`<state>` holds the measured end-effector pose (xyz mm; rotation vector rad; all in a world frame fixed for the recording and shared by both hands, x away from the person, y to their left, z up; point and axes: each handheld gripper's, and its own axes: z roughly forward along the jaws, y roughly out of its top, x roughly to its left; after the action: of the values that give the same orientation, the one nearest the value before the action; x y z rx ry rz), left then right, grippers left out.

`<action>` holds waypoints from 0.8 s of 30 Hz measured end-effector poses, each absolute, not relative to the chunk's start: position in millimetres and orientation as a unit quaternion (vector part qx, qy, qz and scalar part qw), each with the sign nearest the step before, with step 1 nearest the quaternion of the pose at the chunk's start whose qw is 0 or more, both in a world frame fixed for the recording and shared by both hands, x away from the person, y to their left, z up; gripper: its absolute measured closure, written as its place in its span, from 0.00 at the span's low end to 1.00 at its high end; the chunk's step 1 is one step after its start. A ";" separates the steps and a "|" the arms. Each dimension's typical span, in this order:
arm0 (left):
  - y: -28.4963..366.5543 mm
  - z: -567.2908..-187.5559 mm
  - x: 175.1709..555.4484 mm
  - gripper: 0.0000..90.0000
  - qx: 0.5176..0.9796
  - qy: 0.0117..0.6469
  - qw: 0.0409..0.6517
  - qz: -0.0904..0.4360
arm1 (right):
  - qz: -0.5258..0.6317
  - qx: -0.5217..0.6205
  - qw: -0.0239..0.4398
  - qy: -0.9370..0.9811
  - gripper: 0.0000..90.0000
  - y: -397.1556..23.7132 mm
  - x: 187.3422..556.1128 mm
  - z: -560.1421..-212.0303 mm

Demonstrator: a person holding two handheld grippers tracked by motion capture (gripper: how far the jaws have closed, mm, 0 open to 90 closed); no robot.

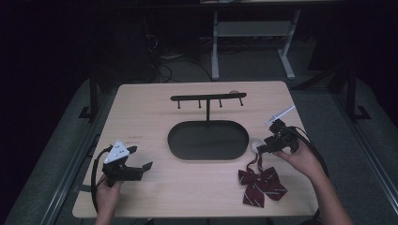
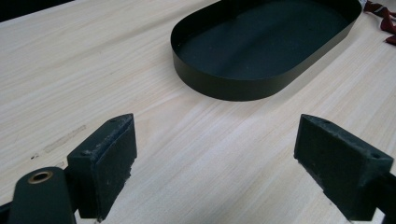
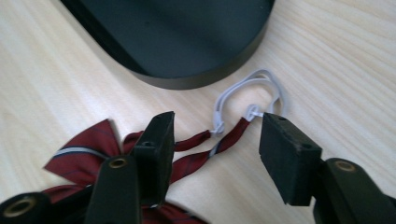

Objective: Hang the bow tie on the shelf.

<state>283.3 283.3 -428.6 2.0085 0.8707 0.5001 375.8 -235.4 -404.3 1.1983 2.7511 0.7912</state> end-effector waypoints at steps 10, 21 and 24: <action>284.2 -428.4 284.3 0.14 0.809 0.344 0.431 0.204 | 0.226 0.417 0.020 0.880 0.59 -233.8 391.8 -416.7; 283.1 -428.4 283.9 0.14 0.806 0.347 0.435 0.202 | 0.201 0.448 0.020 0.871 0.55 -227.8 406.1 -429.8; 283.1 -428.6 284.2 0.14 0.806 0.348 0.435 0.201 | 0.193 0.451 0.023 0.871 0.54 -225.7 407.5 -431.7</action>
<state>284.2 283.1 -428.6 2.0068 0.8656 0.5010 407.5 -225.7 -431.7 1.3979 2.6961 0.5987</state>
